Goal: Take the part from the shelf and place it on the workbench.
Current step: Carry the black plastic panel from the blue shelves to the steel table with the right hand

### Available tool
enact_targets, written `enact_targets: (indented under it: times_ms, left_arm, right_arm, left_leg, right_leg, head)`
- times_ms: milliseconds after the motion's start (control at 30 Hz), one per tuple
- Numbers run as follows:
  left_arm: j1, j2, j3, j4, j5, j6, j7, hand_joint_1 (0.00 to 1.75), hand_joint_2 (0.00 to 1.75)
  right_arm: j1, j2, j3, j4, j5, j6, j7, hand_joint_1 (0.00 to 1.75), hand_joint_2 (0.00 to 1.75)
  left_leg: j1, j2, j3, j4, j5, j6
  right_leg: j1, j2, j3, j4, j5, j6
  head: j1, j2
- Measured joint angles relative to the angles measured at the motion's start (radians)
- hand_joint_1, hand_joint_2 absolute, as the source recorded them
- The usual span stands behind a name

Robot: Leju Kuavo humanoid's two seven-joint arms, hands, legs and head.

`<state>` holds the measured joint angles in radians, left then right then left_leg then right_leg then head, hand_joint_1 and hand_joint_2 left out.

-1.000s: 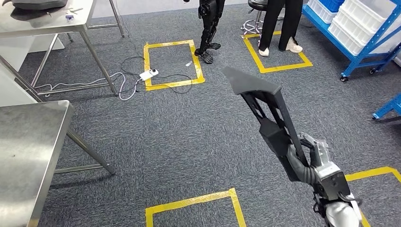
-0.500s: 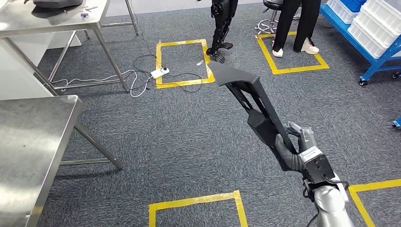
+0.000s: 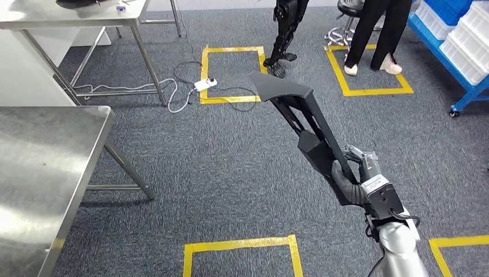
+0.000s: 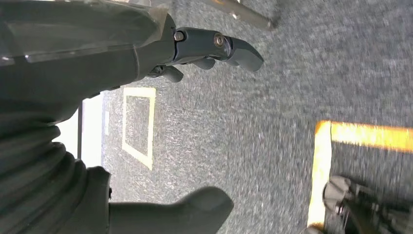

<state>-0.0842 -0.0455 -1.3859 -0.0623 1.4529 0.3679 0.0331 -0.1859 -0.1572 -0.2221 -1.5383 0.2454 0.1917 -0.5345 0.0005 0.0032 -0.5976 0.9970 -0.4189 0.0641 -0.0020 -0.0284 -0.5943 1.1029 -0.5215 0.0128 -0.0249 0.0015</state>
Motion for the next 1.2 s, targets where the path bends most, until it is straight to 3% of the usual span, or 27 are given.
enact_targets:
  times_ms: [67, 133, 167, 233, 300, 400, 467, 500, 567, 633, 667, 700, 767, 833, 967, 1000, 1067, 1133, 1167, 1200]
  left_arm:
    - [0.000, -0.004, 0.000, 0.002, 0.002, 0.002, 0.003, 0.00, 1.75]
    - [0.000, -0.008, 0.000, 0.003, 0.005, 0.003, 0.005, 0.00, 1.75]
    - [0.000, -0.011, 0.000, 0.003, 0.007, 0.003, 0.006, 0.00, 1.75]
    - [0.000, -0.014, 0.000, 0.005, 0.011, 0.003, 0.008, 0.00, 1.75]
    - [0.000, -0.015, 0.000, 0.007, 0.016, 0.003, 0.008, 0.00, 1.75]
    - [0.002, -0.017, 0.000, 0.009, 0.024, 0.004, 0.009, 0.00, 1.75]
    - [0.003, -0.018, 0.002, 0.010, 0.032, 0.007, 0.010, 0.00, 1.75]
    - [0.003, -0.019, 0.003, 0.010, 0.036, 0.010, 0.010, 0.00, 1.75]
    - [0.002, -0.023, 0.005, 0.010, 0.045, 0.016, 0.011, 0.00, 1.75]
    - [0.002, -0.027, 0.007, 0.010, 0.052, 0.022, 0.012, 0.00, 1.75]
    - [0.002, -0.029, 0.007, 0.010, 0.055, 0.024, 0.013, 0.00, 1.75]
    - [0.002, -0.031, 0.008, 0.010, 0.058, 0.027, 0.013, 0.00, 1.75]
    - [0.002, -0.034, 0.008, 0.010, 0.064, 0.031, 0.014, 0.00, 1.75]
    - [0.001, -0.036, 0.009, 0.010, 0.067, 0.033, 0.015, 0.00, 1.75]
    - [0.001, -0.041, 0.009, 0.010, 0.073, 0.036, 0.018, 0.00, 1.75]
    - [0.001, -0.041, 0.008, 0.010, 0.074, 0.036, 0.018, 0.00, 1.75]
    - [0.001, -0.042, 0.008, 0.011, 0.074, 0.035, 0.018, 0.00, 1.75]
    - [0.002, -0.042, 0.008, 0.011, 0.074, 0.034, 0.018, 0.00, 1.75]
    - [0.002, -0.042, 0.008, 0.011, 0.074, 0.033, 0.018, 0.00, 1.75]
    - [0.002, -0.043, 0.008, 0.011, 0.074, 0.032, 0.018, 0.00, 1.75]
  right_arm:
    - [-0.004, 0.002, 0.000, 0.008, 0.001, 0.000, 0.000, 1.75, 1.75]
    - [-0.005, 0.004, 0.000, 0.019, 0.001, 0.000, 0.000, 1.75, 1.75]
    - [-0.006, 0.005, 0.000, 0.023, 0.002, 0.000, 0.000, 1.75, 1.75]
    - [-0.009, 0.007, 0.000, 0.028, 0.003, 0.000, 0.000, 1.75, 1.75]
    - [-0.012, 0.009, 0.000, 0.031, 0.006, 0.000, 0.000, 1.75, 1.75]
    - [-0.017, 0.014, 0.001, 0.036, 0.014, 0.000, -0.001, 1.75, 1.75]
    - [-0.027, 0.021, 0.004, 0.039, 0.020, 0.000, -0.002, 1.75, 1.75]
    - [-0.034, 0.024, 0.006, 0.041, 0.023, 0.001, -0.003, 1.75, 1.75]
    - [-0.050, 0.029, 0.012, 0.051, 0.029, 0.001, -0.003, 1.75, 1.75]
    - [-0.060, 0.034, 0.021, 0.066, 0.034, 0.001, -0.004, 1.75, 1.75]
    - [-0.066, 0.037, 0.026, 0.074, 0.035, 0.001, -0.004, 1.75, 1.75]
    - [-0.072, 0.040, 0.030, 0.082, 0.037, 0.001, -0.004, 1.75, 1.75]
    - [-0.090, 0.046, 0.040, 0.094, 0.041, 0.001, -0.005, 1.75, 1.75]
    - [-0.109, 0.051, 0.048, 0.107, 0.045, 0.000, -0.008, 1.75, 1.75]
    - [-0.131, 0.059, 0.059, 0.133, 0.054, -0.005, -0.010, 1.75, 1.75]
    - [-0.136, 0.060, 0.061, 0.138, 0.054, -0.006, -0.010, 1.75, 1.75]
    - [-0.142, 0.058, 0.064, 0.150, 0.054, -0.008, -0.012, 1.75, 1.75]
    - [-0.143, 0.053, 0.065, 0.167, 0.052, -0.010, -0.012, 1.75, 1.75]
    - [-0.143, 0.051, 0.065, 0.175, 0.050, -0.011, -0.013, 1.75, 1.75]
    - [-0.143, 0.048, 0.065, 0.181, 0.047, -0.013, -0.014, 1.75, 1.75]
  left_leg:
    - [-0.001, -0.011, 0.001, -0.001, 0.001, 0.004]
    - [-0.001, -0.025, 0.000, 0.000, 0.001, 0.003]
    - [0.000, -0.033, 0.000, 0.001, 0.001, 0.003]
    - [0.001, -0.047, 0.001, 0.005, -0.001, -0.001]
    - [-0.002, -0.058, -0.005, 0.016, -0.007, -0.012]
    - [0.000, -0.066, -0.013, 0.022, -0.008, -0.027]
    - [0.004, -0.055, -0.022, 0.042, -0.023, -0.037]
    - [0.005, -0.044, -0.039, 0.079, -0.046, -0.042]
    - [0.008, -0.022, -0.099, 0.206, -0.109, -0.050]
    - [0.010, -0.018, -0.151, 0.303, -0.139, -0.052]
    - [0.010, -0.017, -0.152, 0.300, -0.126, -0.051]
    - [0.010, -0.015, -0.133, 0.259, -0.098, -0.047]
    - [0.005, 0.001, -0.063, 0.121, -0.038, -0.036]
    - [-0.003, 0.014, -0.021, 0.038, -0.016, -0.027]
    - [-0.007, 0.002, -0.010, 0.011, -0.006, -0.009]
    - [-0.004, -0.002, -0.005, 0.003, 0.000, -0.003]
    - [-0.003, -0.011, -0.001, -0.003, 0.004, 0.003]
    - [-0.003, -0.023, -0.001, -0.002, 0.004, 0.004]
    - [-0.003, -0.030, -0.001, -0.002, 0.004, 0.004]
    - [-0.003, -0.037, 0.000, 0.000, 0.003, 0.003]
  right_leg:
    - [-0.004, 0.016, -0.066, 0.128, -0.052, -0.006]
    - [-0.008, 0.020, -0.106, 0.196, -0.067, 0.001]
    - [-0.010, 0.020, -0.098, 0.174, -0.050, 0.010]
    - [-0.020, 0.027, -0.037, 0.043, 0.008, 0.031]
    - [-0.025, 0.039, 0.013, -0.063, 0.046, 0.037]
    - [-0.020, 0.038, 0.021, -0.082, 0.054, 0.020]
    - [-0.023, 0.033, 0.023, -0.085, 0.058, 0.009]
    - [-0.025, 0.030, 0.023, -0.087, 0.059, 0.003]
    - [-0.022, 0.023, 0.024, -0.087, 0.058, -0.006]
    - [-0.017, 0.014, 0.024, -0.087, 0.057, -0.008]
    - [-0.015, 0.009, 0.024, -0.087, 0.057, -0.008]
    - [-0.013, 0.005, 0.024, -0.087, 0.057, -0.009]
    - [-0.009, -0.002, 0.025, -0.086, 0.056, -0.008]
    - [-0.004, -0.007, 0.024, -0.086, 0.055, -0.005]
    - [-0.004, -0.010, 0.018, -0.075, 0.045, 0.006]
    - [-0.004, -0.003, 0.004, -0.044, 0.029, 0.005]
    - [-0.006, 0.014, -0.053, 0.075, -0.023, -0.001]
    - [-0.009, 0.020, -0.111, 0.185, -0.056, 0.001]
    - [-0.010, 0.020, -0.117, 0.193, -0.052, 0.008]
    - [-0.012, 0.021, -0.102, 0.158, -0.031, 0.018]
  head:
    - [0.002, 0.000]
    - [0.003, 0.000]
    - [0.004, 0.000]
    - [0.004, 0.000]
    - [0.005, 0.000]
    - [0.004, 0.000]
    - [0.002, 0.000]
    - [0.000, 0.000]
    - [-0.004, 0.000]
    - [-0.004, 0.000]
    - [-0.004, 0.000]
    - [-0.004, 0.000]
    - [-0.004, 0.000]
    - [-0.004, 0.000]
    - [-0.003, 0.000]
    - [-0.003, 0.000]
    - [-0.002, 0.000]
    - [0.001, 0.000]
    - [0.001, 0.000]
    - [0.002, 0.000]
